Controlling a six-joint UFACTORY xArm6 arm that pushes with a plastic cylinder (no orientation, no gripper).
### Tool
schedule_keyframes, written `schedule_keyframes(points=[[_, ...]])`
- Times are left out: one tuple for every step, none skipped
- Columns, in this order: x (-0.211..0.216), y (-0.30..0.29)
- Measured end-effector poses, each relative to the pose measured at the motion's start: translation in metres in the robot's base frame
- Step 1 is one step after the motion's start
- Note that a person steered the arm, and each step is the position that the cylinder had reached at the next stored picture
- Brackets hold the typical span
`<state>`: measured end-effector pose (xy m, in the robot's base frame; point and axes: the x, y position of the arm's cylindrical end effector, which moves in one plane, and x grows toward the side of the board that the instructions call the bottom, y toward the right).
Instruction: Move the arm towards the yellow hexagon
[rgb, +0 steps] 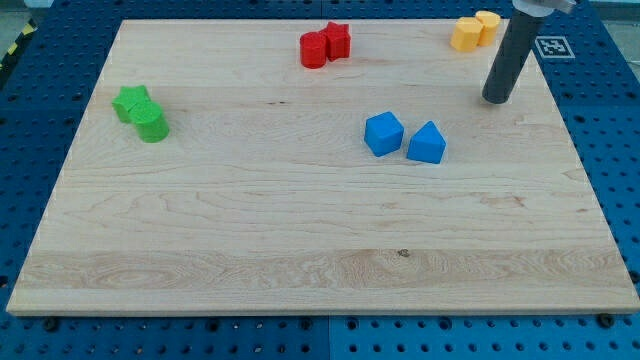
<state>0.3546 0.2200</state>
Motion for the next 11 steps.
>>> schedule_keyframes(points=[[0.0, -0.007], [-0.003, -0.033], [-0.01, -0.042], [-0.029, -0.062], [-0.06, -0.087], [-0.097, -0.099], [-0.132, -0.106], [-0.145, -0.099], [-0.146, -0.089], [-0.161, -0.08], [-0.162, -0.069]])
